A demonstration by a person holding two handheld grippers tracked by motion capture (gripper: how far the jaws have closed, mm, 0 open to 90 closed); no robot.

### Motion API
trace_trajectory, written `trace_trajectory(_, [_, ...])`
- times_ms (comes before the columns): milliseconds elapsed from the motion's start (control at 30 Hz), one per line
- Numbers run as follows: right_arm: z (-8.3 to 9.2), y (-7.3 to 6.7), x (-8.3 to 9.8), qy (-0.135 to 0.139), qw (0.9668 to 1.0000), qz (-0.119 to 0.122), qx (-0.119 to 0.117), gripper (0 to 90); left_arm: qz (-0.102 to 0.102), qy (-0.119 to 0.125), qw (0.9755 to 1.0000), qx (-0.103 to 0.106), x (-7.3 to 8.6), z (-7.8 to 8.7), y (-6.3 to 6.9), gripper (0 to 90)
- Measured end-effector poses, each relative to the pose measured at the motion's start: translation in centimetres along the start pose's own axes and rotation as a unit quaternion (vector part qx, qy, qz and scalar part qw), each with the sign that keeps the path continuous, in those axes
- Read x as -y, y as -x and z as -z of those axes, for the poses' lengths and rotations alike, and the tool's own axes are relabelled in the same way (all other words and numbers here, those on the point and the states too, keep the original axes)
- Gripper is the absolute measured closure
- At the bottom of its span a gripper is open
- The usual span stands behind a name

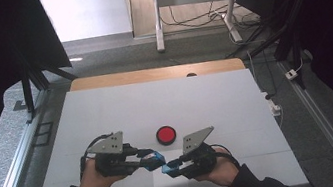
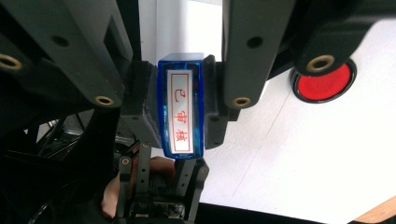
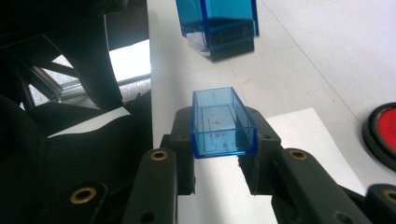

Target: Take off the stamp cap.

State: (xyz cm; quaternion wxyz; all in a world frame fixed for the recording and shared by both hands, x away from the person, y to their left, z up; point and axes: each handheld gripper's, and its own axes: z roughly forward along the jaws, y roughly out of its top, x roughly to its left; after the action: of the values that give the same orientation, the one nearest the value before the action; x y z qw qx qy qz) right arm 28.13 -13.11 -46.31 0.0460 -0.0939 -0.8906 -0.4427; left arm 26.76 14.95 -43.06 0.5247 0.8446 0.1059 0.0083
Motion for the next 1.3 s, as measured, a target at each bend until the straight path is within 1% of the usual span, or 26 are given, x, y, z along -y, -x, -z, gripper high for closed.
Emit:
trace_trajectory(100, [0.2,-0.1,0.0,-0.002,1.0,-0.001,0.009,68.7,0.004,-0.004,0.9999,-0.012,0.1,0.2,0.2,70.7])
trace_trajectory(167, [0.5,-0.1,0.0,0.001,0.9998,-0.006,0.018,68.7,0.006,-0.008,0.9998,-0.019,0.1,0.2,0.2,70.7])
trace_trajectory(267, [0.8,-0.2,0.1,0.002,0.9994,-0.011,0.032,68.7,0.016,-0.011,0.9994,-0.028,0.2,0.2,0.3,70.6])
trace_trajectory(333, [1.1,-0.3,0.1,0.005,0.9993,-0.012,0.034,68.8,0.024,-0.012,0.9991,-0.034,0.2,0.3,0.4,70.5])
trace_trajectory(400, [1.5,-0.4,0.3,0.007,0.9993,-0.006,0.037,68.7,0.029,-0.012,0.9987,-0.041,0.2,0.3,0.6,70.5])
trace_trajectory(467, [1.6,-0.5,0.3,0.006,0.9992,-0.007,0.039,68.7,0.033,-0.01,0.9983,-0.048,0.2,0.3,0.7,70.5])
trace_trajectory(533, [1.9,-0.6,0.5,0.009,0.9991,-0.006,0.042,68.7,0.039,-0.01,0.9975,-0.059,0.2,0.3,0.9,70.5])
trace_trajectory(600, [2.2,-0.8,0.6,0.01,0.9986,0.001,0.053,68.6,0.043,-0.009,0.9972,-0.06,0.3,0.2,1.0,70.6])
trace_trajectory(700, [2.5,-0.9,0.7,0.013,0.9983,-0.001,0.057,68.7,0.047,-0.011,0.9967,-0.065,0.4,0.3,1.1,70.5])
trace_trajectory(733, [2.8,-0.9,0.8,0.016,0.9979,-0.006,0.062,68.6,0.049,-0.009,0.9965,-0.067,0.5,0.3,1.2,70.5])
trace_trajectory(800, [2.9,-0.9,0.8,0.017,0.9978,-0.008,0.064,68.6,0.052,-0.006,0.9962,-0.07,0.6,0.4,1.3,70.5])
trace_trajectory(900, [3.4,-0.8,1.1,0.024,0.997,-0.018,0.072,68.6,0.056,-0.003,0.9957,-0.074,0.7,0.6,1.4,70.5])
trace_trajectory(1133, [4.2,-1.0,1.5,0.027,0.9957,-0.017,0.087,68.6,0.062,-0.002,0.9947,-0.082,1.0,0.8,1.4,70.5])
trace_trajectory(1200, [4.2,-1.1,1.6,0.028,0.9957,-0.017,0.087,68.6,0.063,-0.003,0.9944,-0.085,1.0,0.8,1.3,70.5])
trace_trajectory(1233, [4.5,-1.1,1.7,0.027,0.9952,-0.017,0.093,68.6,0.063,-0.003,0.9943,-0.086,1.0,0.9,1.3,70.5])
trace_trajectory(1300, [4.8,-1.2,1.8,0.028,0.9947,-0.02,0.097,68.5,0.065,-0.003,0.9939,-0.089,1.1,0.9,1.2,70.5])
